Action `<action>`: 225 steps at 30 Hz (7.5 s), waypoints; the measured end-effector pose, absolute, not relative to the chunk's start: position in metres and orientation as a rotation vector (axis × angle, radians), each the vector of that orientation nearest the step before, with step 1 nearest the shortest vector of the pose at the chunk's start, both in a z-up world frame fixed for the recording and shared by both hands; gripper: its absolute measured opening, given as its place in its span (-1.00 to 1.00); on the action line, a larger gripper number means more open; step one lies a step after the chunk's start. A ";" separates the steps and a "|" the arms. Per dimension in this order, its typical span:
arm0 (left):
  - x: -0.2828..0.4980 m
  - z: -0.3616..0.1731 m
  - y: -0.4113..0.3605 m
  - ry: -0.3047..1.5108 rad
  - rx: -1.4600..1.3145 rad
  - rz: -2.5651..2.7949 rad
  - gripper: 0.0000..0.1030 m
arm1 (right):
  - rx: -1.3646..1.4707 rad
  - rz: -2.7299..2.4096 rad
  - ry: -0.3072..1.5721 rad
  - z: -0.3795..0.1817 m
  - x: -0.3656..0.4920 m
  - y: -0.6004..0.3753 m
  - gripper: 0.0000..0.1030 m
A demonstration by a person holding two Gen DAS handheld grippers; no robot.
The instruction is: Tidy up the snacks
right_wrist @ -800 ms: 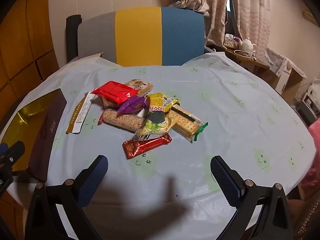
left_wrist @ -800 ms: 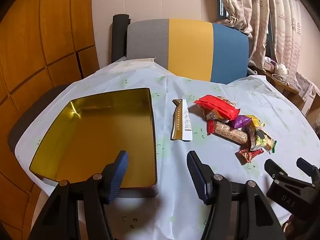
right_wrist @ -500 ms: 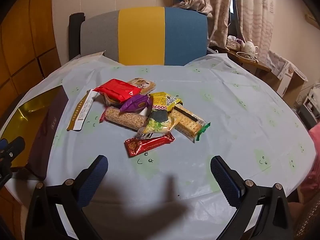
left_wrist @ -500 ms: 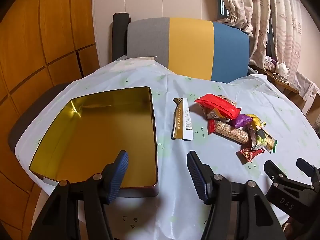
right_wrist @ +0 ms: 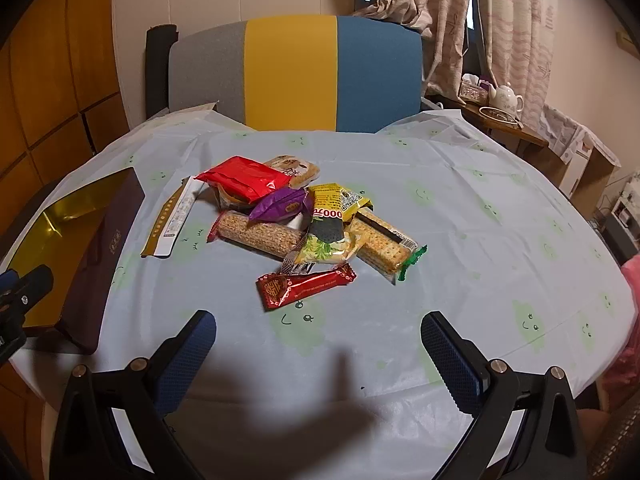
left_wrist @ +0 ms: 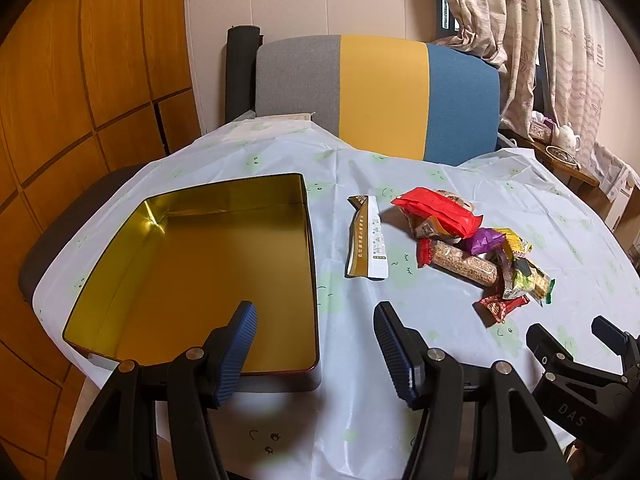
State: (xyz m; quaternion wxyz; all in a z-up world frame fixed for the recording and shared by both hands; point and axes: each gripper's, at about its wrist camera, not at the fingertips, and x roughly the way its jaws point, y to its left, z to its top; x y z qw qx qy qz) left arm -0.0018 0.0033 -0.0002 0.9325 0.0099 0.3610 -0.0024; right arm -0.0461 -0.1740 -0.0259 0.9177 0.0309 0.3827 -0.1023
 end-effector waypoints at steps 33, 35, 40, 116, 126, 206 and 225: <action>-0.004 0.005 0.000 0.741 0.037 -0.018 0.20 | 0.070 -0.212 0.764 -0.024 -0.051 -0.177 1.00; -0.004 0.005 0.000 0.741 0.037 -0.018 0.20 | 0.072 -0.212 0.765 -0.024 -0.051 -0.177 1.00; -0.005 0.005 -0.001 0.744 0.039 -0.020 0.20 | 0.075 -0.213 0.765 -0.024 -0.051 -0.178 1.00; 0.110 -0.046 -0.057 1.120 0.082 -0.308 -0.44 | 0.286 -0.253 0.831 -0.052 -0.039 -0.259 1.00; 0.030 -0.063 -0.061 1.043 0.160 -0.326 -0.39 | 0.330 -0.204 0.852 -0.049 -0.040 -0.271 0.87; 0.067 -0.007 0.094 0.911 -0.117 -0.003 -0.35 | 0.188 -0.058 0.940 -0.043 0.051 -0.246 -0.64; 0.047 -0.007 0.102 0.902 -0.144 -0.004 -0.35 | 0.104 -0.108 1.021 -0.063 0.068 -0.241 -0.58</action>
